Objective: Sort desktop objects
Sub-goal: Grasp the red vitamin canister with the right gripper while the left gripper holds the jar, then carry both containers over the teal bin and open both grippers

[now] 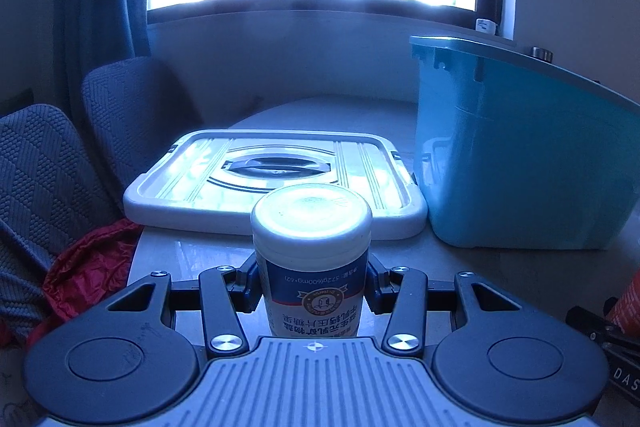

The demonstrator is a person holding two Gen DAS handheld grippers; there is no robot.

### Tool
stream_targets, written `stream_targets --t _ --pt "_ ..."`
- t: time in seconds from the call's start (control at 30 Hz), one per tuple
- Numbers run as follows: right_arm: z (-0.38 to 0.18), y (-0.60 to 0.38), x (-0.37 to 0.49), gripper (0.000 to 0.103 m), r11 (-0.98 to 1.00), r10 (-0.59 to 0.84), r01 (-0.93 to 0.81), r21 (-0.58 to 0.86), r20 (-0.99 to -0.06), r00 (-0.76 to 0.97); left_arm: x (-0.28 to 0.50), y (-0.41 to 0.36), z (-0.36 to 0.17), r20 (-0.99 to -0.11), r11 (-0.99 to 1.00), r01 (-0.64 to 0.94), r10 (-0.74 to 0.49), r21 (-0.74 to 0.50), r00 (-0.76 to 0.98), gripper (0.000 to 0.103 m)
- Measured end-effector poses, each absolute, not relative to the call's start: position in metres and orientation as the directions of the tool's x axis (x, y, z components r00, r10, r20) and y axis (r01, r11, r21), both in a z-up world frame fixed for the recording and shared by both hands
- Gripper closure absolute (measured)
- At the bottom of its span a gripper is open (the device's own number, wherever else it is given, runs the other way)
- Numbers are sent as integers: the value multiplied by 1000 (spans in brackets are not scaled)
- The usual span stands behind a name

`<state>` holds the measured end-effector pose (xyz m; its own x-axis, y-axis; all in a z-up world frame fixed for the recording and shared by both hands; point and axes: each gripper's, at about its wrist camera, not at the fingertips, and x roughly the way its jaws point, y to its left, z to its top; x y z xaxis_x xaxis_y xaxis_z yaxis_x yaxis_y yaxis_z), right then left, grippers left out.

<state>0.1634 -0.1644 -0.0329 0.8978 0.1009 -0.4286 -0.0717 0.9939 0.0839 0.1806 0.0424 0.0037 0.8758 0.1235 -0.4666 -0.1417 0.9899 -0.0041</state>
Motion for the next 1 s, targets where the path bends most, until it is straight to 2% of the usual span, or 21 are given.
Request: stream_targets --t 0.23,0.53,1.0 --pt "-23 -160 153 53 993 111 -81 87 -433 894 171 46 16 -474 989 -149 129 -6 871 55" --pt "24 -152 123 53 992 118 -89 88 -409 905 144 45 54 -467 993 -115 95 -13 879 55" --pt "109 -171 112 53 997 63 -47 63 -296 953 138 18 133 -377 999 -1 -13 -36 926 55"
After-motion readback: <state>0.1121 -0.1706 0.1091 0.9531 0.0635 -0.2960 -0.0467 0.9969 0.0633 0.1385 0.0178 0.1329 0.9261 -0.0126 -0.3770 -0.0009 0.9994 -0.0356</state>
